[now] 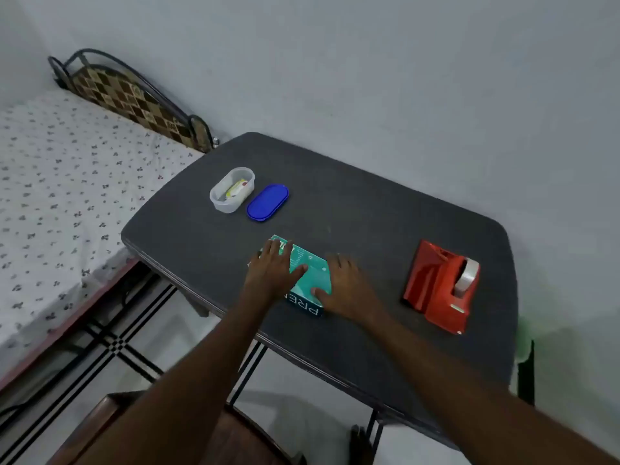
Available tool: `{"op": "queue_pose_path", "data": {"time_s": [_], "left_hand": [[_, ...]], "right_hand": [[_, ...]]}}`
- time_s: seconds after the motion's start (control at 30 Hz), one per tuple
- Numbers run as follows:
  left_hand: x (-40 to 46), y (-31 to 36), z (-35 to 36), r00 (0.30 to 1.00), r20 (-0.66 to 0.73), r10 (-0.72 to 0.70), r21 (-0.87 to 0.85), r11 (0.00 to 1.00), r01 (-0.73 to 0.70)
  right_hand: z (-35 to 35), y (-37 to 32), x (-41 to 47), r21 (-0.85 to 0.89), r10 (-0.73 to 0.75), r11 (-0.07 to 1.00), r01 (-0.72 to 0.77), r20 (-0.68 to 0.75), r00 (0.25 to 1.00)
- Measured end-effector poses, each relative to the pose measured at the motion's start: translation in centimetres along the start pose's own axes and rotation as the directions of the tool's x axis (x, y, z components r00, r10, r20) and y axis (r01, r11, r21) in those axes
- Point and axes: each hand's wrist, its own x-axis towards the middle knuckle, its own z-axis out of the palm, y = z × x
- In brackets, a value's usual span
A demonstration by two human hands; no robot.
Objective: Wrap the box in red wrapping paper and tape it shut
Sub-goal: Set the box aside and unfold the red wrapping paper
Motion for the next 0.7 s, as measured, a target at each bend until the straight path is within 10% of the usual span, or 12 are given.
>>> {"op": "queue_pose_path", "data": {"time_s": [0.2,0.7], "left_hand": [[2.3,-0.9,4.0,0.980,0.196,-0.031,0.095,0.995,0.012],[13.7,3.2,4.4,0.979,0.199,0.041,0.148,0.986,-0.071]], "right_hand": [[5.3,1.6,3.1,-0.021,-0.028,0.999,0.032,0.155,0.988],[3.3,11.2,11.0,0.067,-0.020,0.998,0.017,0.046,0.999]]}}
